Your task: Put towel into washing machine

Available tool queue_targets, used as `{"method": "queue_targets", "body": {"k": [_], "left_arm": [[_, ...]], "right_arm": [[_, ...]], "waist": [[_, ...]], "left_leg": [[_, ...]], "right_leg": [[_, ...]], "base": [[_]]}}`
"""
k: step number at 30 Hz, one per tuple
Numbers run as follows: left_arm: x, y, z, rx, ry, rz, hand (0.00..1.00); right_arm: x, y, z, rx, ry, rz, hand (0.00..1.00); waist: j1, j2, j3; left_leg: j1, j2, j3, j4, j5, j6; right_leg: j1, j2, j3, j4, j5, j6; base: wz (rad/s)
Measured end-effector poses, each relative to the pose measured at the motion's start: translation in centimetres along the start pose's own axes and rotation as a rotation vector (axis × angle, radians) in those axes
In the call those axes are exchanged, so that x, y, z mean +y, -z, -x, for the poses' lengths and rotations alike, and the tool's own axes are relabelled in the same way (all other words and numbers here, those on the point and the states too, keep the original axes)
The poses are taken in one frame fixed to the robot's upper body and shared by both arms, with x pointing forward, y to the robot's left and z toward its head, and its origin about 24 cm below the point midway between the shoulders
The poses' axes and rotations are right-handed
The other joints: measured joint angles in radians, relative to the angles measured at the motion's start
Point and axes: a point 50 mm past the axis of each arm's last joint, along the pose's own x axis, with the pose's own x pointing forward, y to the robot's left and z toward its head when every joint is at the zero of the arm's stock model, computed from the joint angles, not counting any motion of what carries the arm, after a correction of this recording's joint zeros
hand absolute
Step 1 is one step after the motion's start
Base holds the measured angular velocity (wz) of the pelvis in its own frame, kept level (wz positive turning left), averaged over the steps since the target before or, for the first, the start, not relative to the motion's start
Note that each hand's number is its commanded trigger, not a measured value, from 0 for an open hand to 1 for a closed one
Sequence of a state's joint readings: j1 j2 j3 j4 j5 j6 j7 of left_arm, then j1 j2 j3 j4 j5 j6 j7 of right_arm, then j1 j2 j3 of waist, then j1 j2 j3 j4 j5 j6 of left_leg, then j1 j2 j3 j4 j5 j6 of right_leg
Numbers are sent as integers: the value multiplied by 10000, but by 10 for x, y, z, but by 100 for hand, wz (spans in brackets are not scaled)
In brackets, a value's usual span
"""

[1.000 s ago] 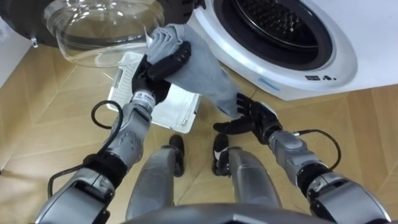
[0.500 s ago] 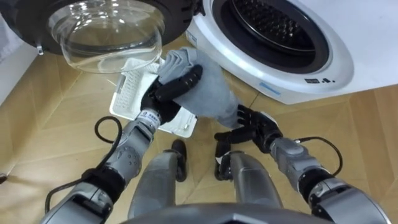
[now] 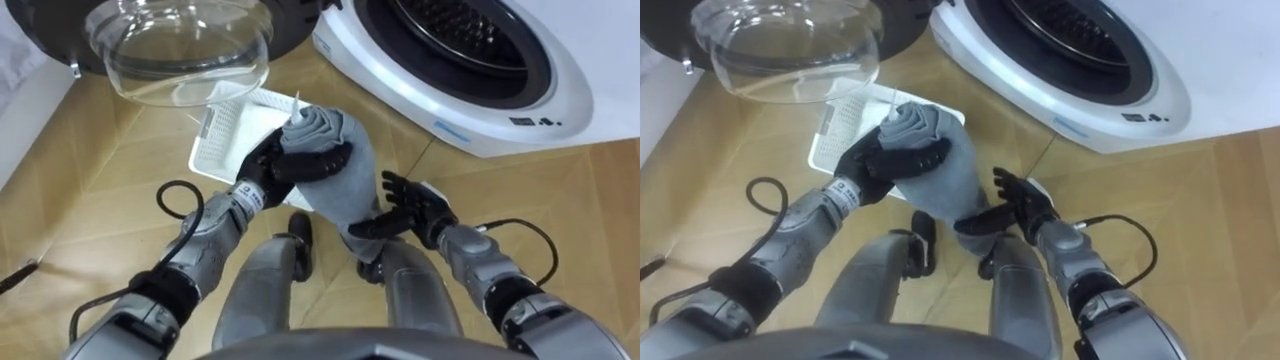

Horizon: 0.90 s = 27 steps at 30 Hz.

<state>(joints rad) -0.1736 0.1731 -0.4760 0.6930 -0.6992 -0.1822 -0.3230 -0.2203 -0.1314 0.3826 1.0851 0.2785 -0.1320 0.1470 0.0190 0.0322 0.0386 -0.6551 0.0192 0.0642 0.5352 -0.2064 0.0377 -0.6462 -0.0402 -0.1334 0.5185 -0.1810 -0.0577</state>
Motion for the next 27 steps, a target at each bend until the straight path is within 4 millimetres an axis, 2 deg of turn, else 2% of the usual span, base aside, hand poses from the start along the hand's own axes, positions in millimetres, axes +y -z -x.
{"method": "queue_targets", "body": {"k": [7,14,16,17,23,27], "left_arm": [[-1,2,2,32,345,136,100],[-14,8,-1,455,1278,166,100],[-18,9,-4,486,1407,279,100],[-19,8,-4,455,1420,304,100],[-17,3,-6,105,1292,1124,100],[-17,-2,-9,-211,1242,1761,100]], "right_arm": [[0,0,0,4,-110,-1,0],[-1,3,1,323,-464,420,0],[-3,3,1,363,-491,459,95],[-2,2,1,336,-501,468,100],[1,-3,-1,179,-601,459,100],[5,-7,-3,105,-712,497,100]], "waist": [[-157,-7,5],[-184,-6,5],[-211,-11,8],[-275,-24,16],[-549,-164,103],[-578,-173,103]], "left_leg": [[57,-6,1,43,6,11],[55,-12,6,-92,11,15],[59,-13,16,-88,18,17],[62,-14,18,-47,26,18],[53,6,-4,-29,26,16],[-12,13,-91,-12,23,13]], "right_leg": [[85,-23,-48,-32,-14,1],[52,-34,-42,-18,-15,-2],[52,-32,-27,19,-15,-2],[52,-33,-24,26,-14,-2],[91,19,7,-138,-7,10],[90,42,-45,-189,9,13]], "base": [[2],[0],[0],[0],[0],[4]]}}
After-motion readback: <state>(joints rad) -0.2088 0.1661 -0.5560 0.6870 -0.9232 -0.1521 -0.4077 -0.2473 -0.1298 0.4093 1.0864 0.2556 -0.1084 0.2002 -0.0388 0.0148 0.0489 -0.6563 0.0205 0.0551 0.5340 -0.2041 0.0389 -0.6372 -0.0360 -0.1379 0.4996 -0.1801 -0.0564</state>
